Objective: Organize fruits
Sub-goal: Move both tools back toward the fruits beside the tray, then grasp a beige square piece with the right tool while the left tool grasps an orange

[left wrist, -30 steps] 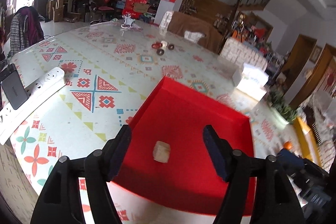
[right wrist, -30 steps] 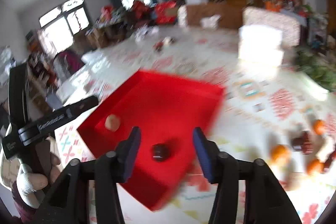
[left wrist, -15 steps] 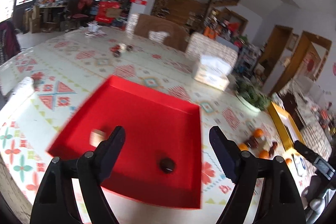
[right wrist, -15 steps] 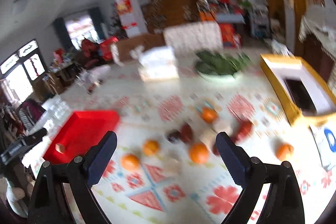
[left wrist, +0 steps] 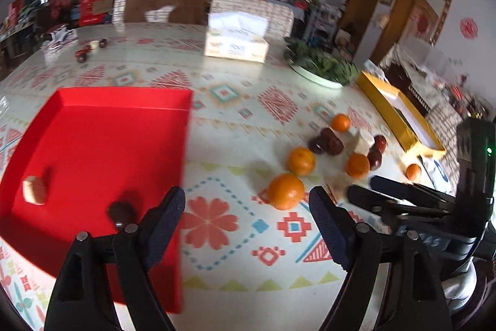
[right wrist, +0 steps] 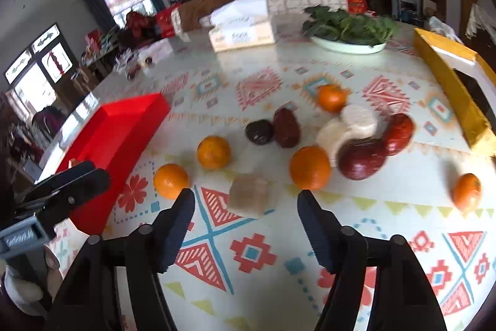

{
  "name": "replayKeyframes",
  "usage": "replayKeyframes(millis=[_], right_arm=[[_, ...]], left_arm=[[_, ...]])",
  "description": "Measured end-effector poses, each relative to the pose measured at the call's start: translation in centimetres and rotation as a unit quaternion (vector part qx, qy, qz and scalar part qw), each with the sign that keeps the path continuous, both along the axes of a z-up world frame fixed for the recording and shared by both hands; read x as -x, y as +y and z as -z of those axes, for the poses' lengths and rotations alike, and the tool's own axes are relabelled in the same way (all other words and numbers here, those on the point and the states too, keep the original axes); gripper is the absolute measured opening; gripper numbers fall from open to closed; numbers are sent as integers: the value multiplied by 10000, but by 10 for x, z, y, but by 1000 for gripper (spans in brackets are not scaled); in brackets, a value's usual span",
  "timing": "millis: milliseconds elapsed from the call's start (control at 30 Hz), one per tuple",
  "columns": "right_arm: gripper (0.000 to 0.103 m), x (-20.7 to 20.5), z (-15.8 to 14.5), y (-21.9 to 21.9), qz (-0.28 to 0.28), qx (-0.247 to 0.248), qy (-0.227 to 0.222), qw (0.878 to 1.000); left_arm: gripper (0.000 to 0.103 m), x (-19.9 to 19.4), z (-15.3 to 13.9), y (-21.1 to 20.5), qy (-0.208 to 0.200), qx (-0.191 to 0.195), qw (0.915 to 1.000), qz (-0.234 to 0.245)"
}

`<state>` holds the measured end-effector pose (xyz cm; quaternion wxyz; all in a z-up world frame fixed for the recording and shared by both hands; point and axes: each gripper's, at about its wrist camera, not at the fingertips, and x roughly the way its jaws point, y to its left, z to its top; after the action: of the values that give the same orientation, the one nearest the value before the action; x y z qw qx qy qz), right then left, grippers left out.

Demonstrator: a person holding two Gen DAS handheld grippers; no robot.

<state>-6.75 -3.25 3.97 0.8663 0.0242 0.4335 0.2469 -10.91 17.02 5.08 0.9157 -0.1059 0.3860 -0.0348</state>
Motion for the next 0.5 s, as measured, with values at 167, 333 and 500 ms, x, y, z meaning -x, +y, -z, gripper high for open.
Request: replayKeyframes(millis=[167,333,500], right_arm=[[60,-9,15,14,-107,147,178,9997],[34,-11,18,17,-126,196,170,9996],[33,-10,18,10,-89,119,231,9996]], left_arm=[[81,-7,4,-9,65,-110,9998,120],[82,-13,9,-16,157,-178,9995,217],[81,-27,18,-29,319,-278,9981,446]])
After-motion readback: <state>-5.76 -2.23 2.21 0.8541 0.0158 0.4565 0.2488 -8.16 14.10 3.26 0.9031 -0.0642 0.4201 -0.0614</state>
